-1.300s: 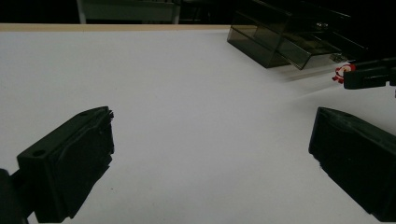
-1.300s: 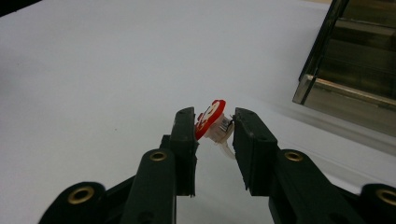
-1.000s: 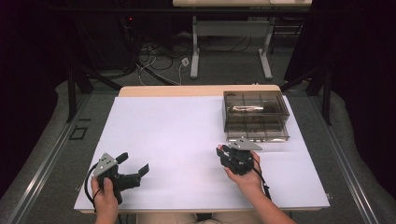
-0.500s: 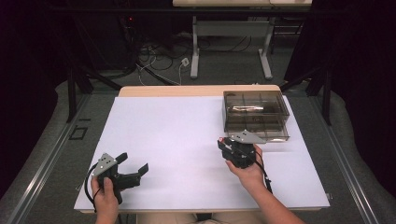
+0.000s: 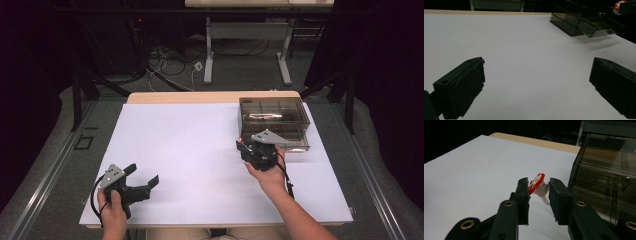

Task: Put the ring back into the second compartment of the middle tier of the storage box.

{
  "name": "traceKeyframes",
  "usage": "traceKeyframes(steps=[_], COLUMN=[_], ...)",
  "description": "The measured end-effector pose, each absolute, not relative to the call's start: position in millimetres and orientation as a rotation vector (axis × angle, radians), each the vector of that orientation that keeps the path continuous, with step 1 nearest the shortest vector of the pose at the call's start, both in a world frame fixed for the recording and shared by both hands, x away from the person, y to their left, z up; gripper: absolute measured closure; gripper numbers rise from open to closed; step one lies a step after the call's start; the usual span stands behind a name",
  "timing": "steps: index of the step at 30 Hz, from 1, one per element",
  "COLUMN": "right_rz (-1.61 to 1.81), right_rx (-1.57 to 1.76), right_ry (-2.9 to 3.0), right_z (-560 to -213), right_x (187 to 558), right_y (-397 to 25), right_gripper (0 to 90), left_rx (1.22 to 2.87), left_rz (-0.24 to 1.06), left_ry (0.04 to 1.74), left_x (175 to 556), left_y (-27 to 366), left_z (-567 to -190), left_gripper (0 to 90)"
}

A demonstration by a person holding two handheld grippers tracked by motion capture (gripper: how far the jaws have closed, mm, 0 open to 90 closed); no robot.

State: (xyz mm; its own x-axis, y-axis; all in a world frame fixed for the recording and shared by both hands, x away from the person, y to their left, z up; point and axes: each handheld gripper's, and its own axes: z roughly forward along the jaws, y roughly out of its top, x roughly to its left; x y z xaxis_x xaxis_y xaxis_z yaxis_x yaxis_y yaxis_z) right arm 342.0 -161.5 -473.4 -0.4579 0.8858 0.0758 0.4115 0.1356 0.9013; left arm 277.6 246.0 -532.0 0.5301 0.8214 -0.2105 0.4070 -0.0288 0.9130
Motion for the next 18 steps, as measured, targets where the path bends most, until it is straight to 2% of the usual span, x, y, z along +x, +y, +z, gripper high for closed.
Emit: traceKeyframes(steps=[18], right_rz=[1.257], right_rx=[1.312], right_ry=[1.875], right_z=[-454.1], right_x=[371.9], right_y=[-180.1], right_gripper=[70.4], left_rx=[1.649], left_rz=[0.455], left_ry=[1.044], left_x=[277.9], left_y=[245.2], left_z=[-531.3], left_gripper=[0.0])
